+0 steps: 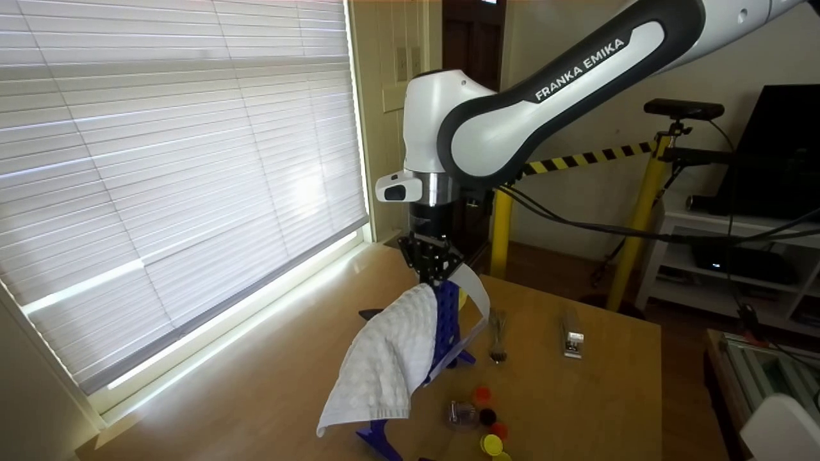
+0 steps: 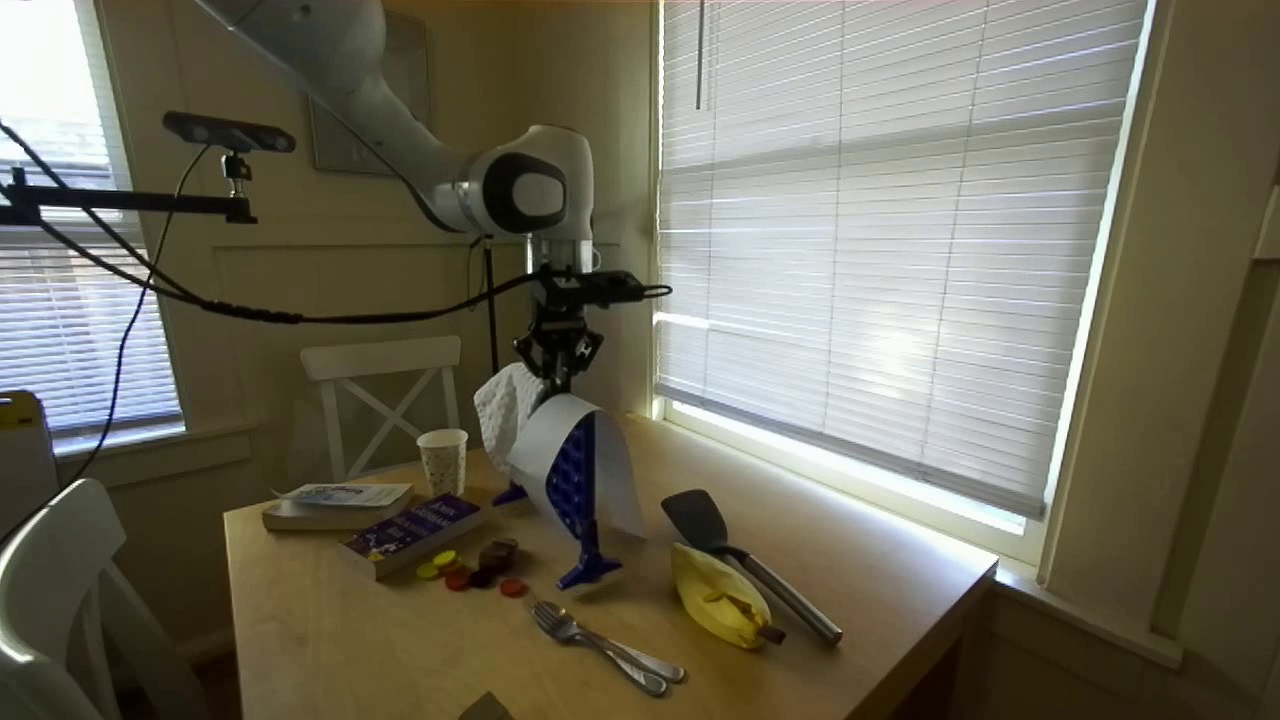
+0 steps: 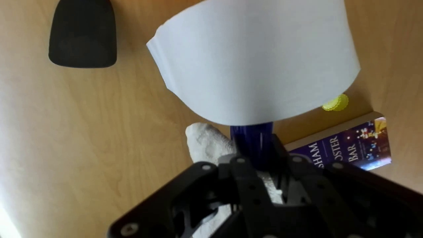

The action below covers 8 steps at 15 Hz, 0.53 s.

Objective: Rotate the token holder 90 degrees clockwise

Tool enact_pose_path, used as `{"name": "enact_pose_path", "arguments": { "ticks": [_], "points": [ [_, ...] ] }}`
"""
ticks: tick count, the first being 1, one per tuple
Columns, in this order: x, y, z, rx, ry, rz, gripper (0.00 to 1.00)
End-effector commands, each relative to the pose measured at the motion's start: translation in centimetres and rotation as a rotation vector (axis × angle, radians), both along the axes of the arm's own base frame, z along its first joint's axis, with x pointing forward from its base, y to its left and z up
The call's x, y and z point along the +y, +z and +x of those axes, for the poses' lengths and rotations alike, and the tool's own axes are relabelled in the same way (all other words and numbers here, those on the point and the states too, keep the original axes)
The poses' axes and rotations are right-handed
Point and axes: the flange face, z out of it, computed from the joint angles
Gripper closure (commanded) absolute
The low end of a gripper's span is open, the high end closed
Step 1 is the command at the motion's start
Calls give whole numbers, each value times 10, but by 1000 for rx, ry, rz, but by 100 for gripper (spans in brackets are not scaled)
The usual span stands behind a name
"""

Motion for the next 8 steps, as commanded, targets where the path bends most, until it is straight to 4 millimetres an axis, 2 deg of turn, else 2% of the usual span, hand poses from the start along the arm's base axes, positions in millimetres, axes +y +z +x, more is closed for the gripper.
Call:
{"name": "enact_pose_path", "arguments": {
  "ticks": [1,4,8],
  "points": [
    [5,33,-13,-22,-42,9,95],
    [9,57,-19,-53,-126,-12,95],
    [18,77,-27,-55,-324,2,95]
  ]
}}
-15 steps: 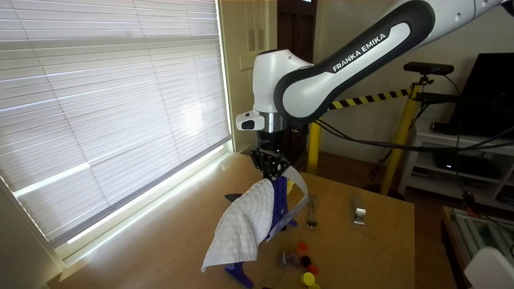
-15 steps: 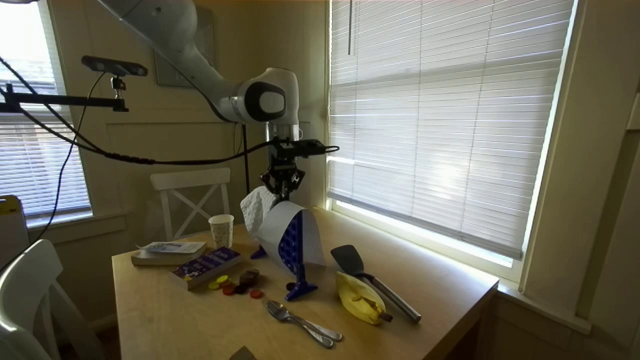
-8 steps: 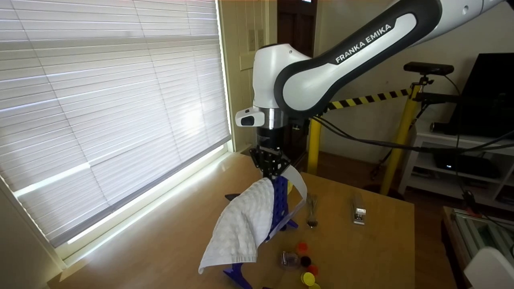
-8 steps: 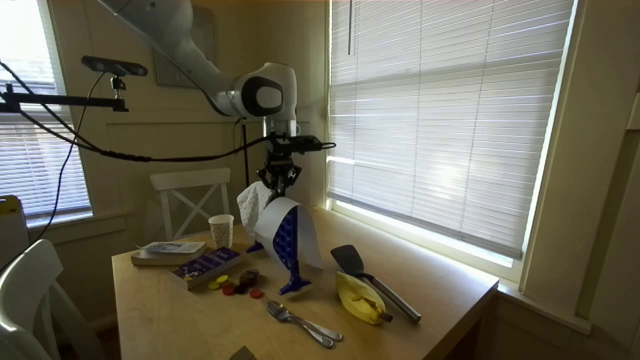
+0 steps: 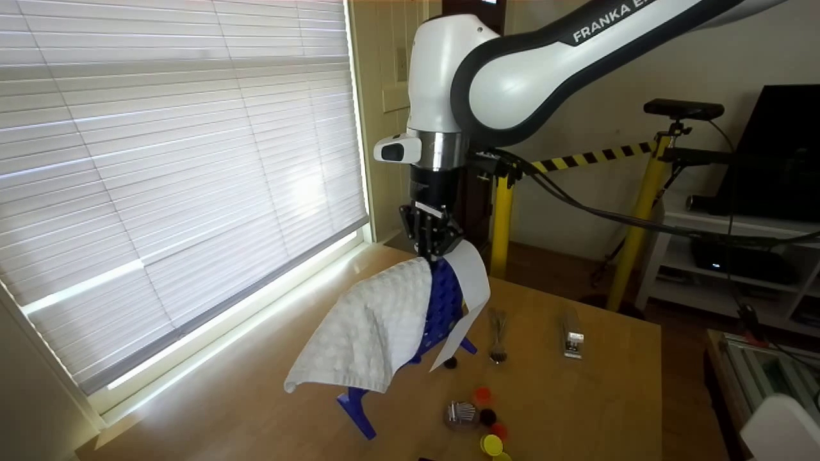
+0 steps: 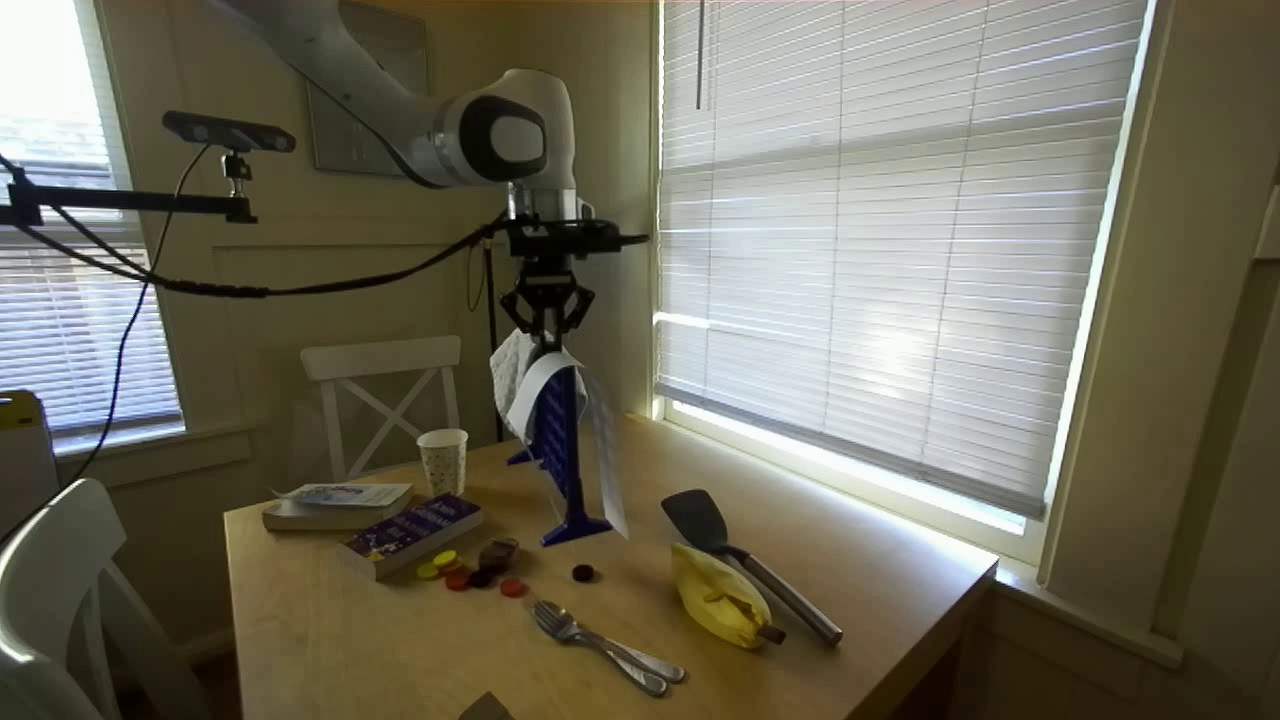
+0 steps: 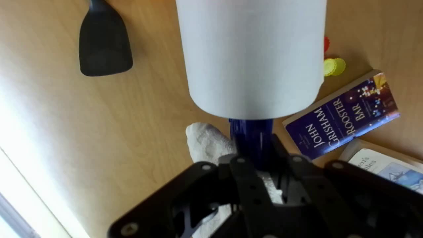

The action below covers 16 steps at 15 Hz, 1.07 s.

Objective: Rotate the token holder 90 degrees clockwise

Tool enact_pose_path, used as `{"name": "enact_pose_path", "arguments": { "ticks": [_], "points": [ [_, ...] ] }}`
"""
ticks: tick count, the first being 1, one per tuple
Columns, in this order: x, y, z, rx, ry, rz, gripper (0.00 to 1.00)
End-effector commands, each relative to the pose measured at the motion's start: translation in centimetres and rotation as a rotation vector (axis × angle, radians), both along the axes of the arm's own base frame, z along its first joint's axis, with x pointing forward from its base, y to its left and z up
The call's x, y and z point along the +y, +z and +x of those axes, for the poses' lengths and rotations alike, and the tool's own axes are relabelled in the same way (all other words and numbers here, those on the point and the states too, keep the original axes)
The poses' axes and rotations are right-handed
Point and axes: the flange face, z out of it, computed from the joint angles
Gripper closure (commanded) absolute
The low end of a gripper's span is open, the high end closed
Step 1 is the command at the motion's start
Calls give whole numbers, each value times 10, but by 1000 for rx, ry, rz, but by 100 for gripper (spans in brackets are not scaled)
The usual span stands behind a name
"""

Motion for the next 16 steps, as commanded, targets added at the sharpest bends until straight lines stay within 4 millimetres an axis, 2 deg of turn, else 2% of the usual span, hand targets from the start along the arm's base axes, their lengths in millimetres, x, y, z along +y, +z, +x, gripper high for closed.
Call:
{"name": "enact_pose_path", "arguments": {
  "ticks": [1,10,13,16],
  "points": [
    [7,20,-15,-18,-193,2,95],
    [16,14,-15,2,-698,19,95],
    [26,13,-11,-9,-842,12,95],
    [40,4,-8,-9,-960,-3,95]
  ]
}}
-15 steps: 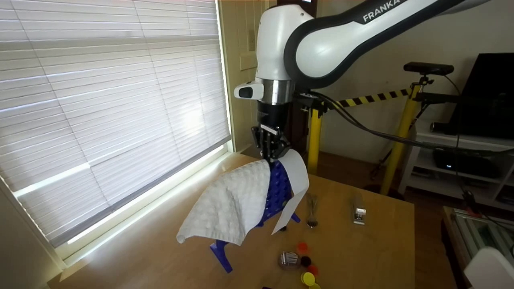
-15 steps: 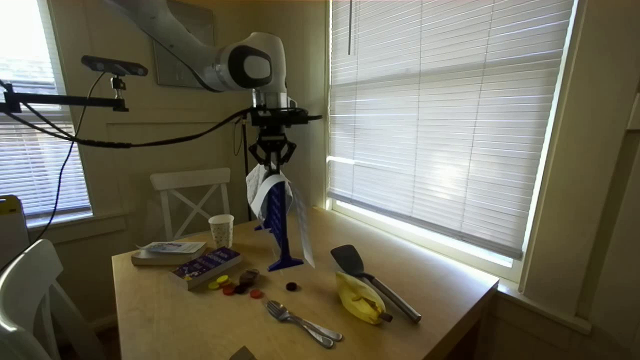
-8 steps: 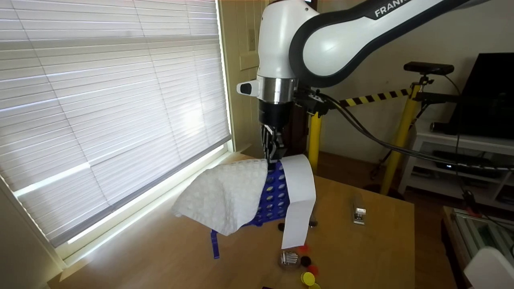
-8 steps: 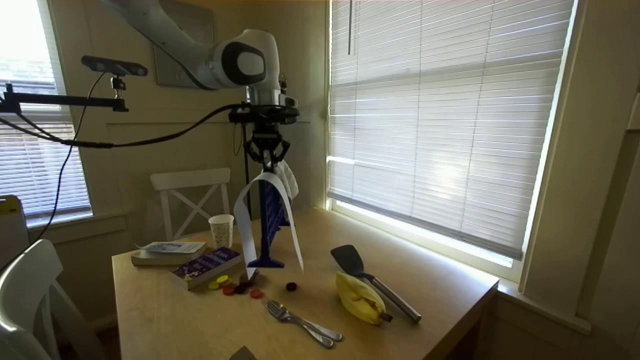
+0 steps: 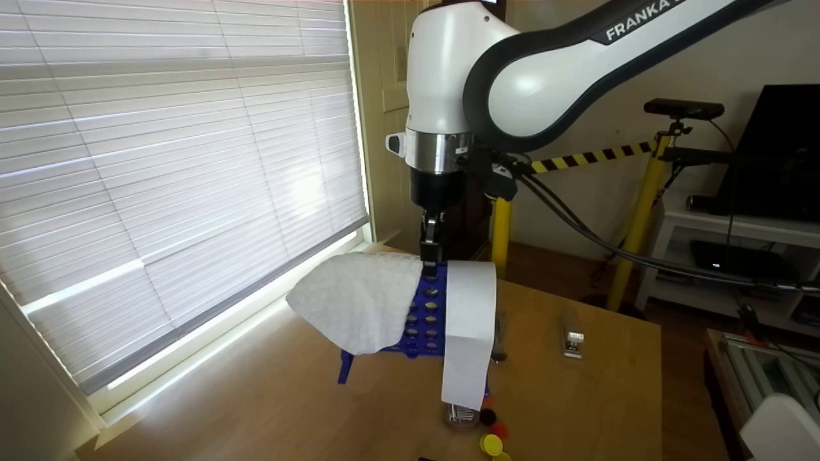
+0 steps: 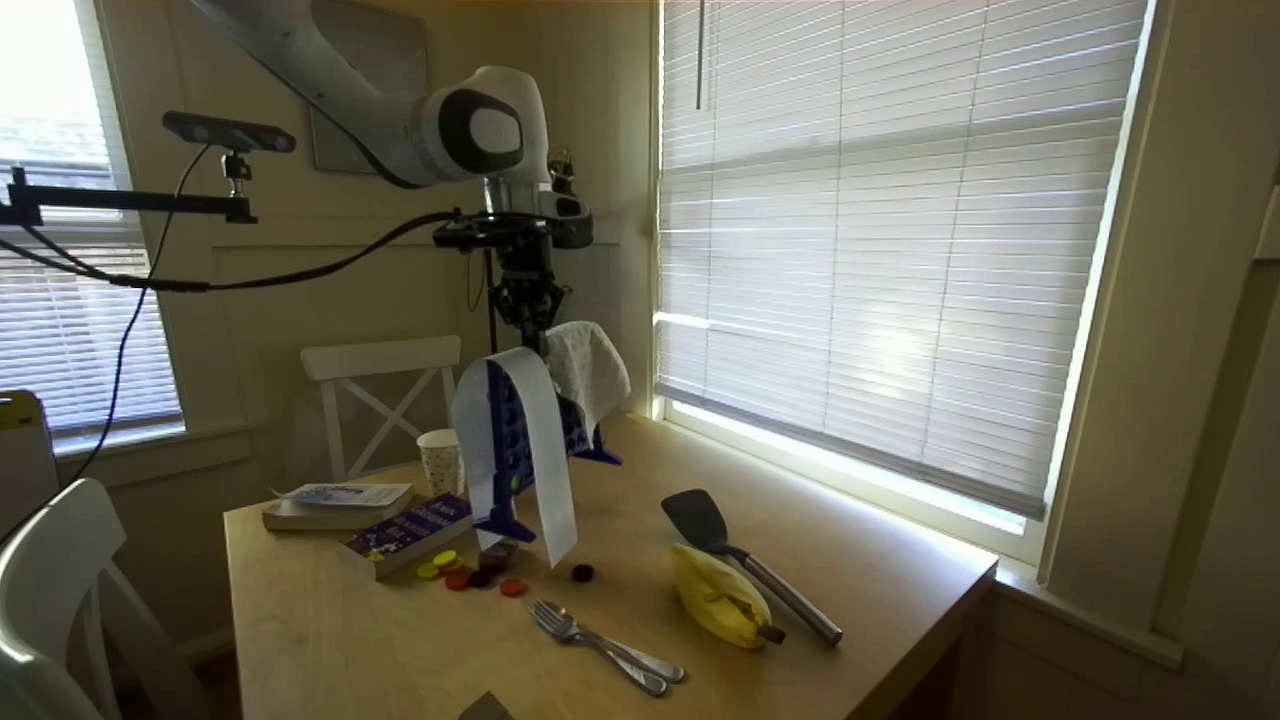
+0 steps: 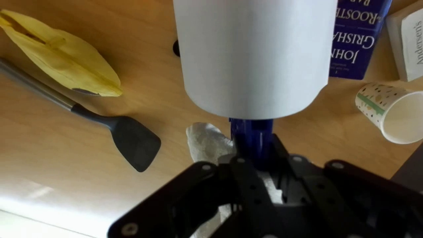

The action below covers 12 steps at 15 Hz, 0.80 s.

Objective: Rotate the token holder 90 degrees clockwise

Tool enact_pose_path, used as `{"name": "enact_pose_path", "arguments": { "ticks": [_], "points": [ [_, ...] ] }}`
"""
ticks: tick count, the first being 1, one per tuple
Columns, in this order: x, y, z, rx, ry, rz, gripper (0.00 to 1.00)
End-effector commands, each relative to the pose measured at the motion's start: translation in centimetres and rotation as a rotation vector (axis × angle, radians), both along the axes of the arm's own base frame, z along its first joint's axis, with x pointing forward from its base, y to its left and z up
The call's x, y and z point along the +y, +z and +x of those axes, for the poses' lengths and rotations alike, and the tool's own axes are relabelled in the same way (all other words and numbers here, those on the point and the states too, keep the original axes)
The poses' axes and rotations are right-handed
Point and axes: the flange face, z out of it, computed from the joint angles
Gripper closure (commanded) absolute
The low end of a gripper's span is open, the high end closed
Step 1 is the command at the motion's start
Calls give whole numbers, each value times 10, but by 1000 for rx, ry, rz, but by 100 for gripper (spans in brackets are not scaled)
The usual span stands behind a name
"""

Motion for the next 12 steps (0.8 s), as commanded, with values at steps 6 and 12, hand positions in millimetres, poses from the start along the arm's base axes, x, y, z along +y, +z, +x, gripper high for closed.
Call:
{"name": "enact_pose_path", "arguments": {
  "ticks": [6,12],
  "points": [
    [36,-12,23,2,-243,0,95],
    [51,-16,47,-21,-293,43,95]
  ]
}}
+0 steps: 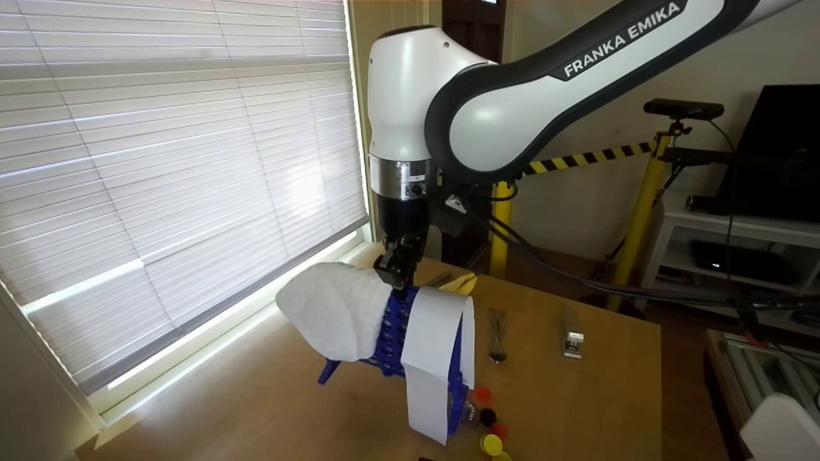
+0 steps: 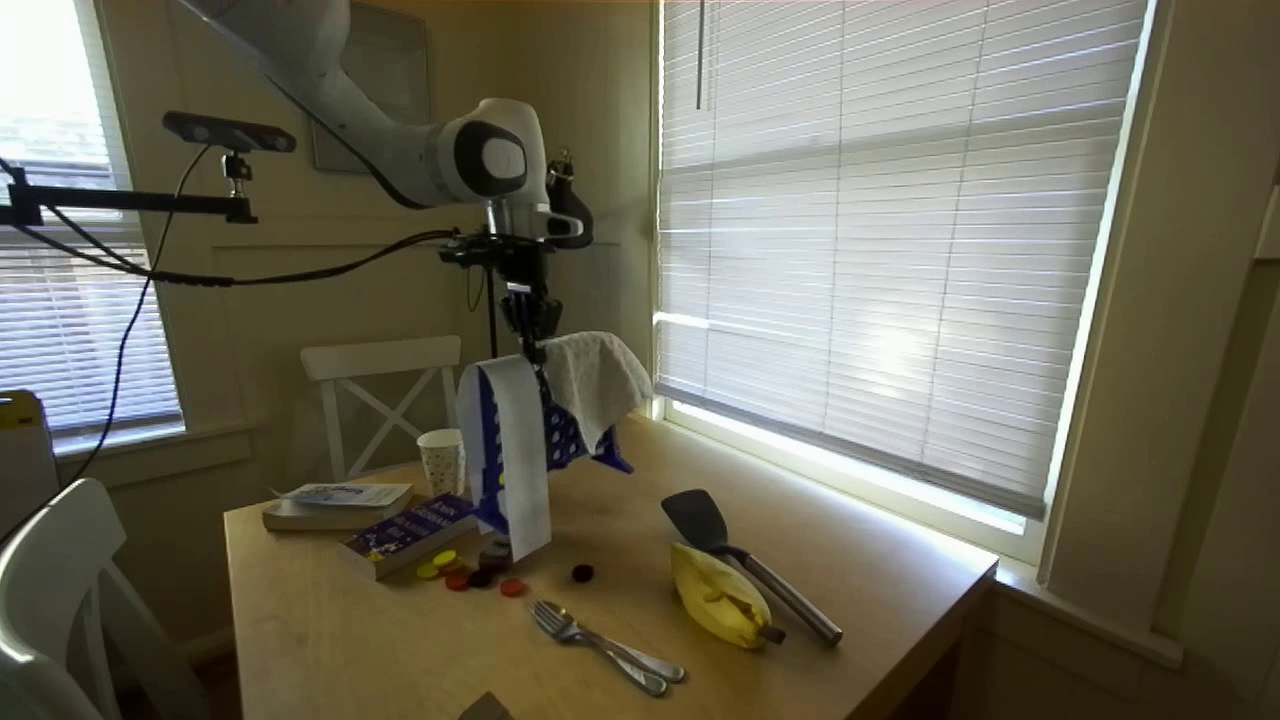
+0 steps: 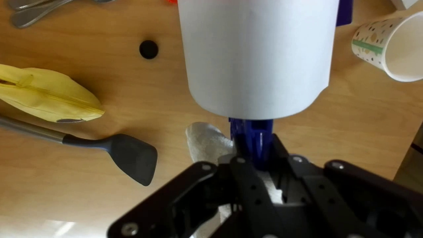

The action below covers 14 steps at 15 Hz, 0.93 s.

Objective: Rotate the token holder 90 degrees clockwise

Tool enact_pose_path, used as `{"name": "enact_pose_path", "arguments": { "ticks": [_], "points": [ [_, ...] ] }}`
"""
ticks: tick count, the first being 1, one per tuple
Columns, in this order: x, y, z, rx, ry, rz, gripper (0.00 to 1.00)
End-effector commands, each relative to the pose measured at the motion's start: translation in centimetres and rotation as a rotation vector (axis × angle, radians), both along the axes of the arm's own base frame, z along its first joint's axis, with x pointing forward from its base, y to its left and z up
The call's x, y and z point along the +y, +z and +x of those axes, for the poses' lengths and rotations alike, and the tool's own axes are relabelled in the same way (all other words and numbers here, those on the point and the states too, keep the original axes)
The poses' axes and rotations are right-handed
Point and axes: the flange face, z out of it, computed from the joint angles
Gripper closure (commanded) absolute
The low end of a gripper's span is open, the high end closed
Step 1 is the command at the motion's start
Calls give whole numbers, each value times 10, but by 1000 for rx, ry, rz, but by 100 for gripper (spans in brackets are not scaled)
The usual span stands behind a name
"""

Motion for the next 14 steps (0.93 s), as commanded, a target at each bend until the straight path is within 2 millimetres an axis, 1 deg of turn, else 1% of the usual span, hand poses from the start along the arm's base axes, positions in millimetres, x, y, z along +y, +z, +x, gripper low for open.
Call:
{"name": "enact_pose_path", "arguments": {
  "ticks": [1,7,14],
  "points": [
    [9,4,23,-21,-23,19,95],
    [10,-5,48,-71,-106,42,95],
    [8,-36,59,-73,-119,54,95]
  ]
}}
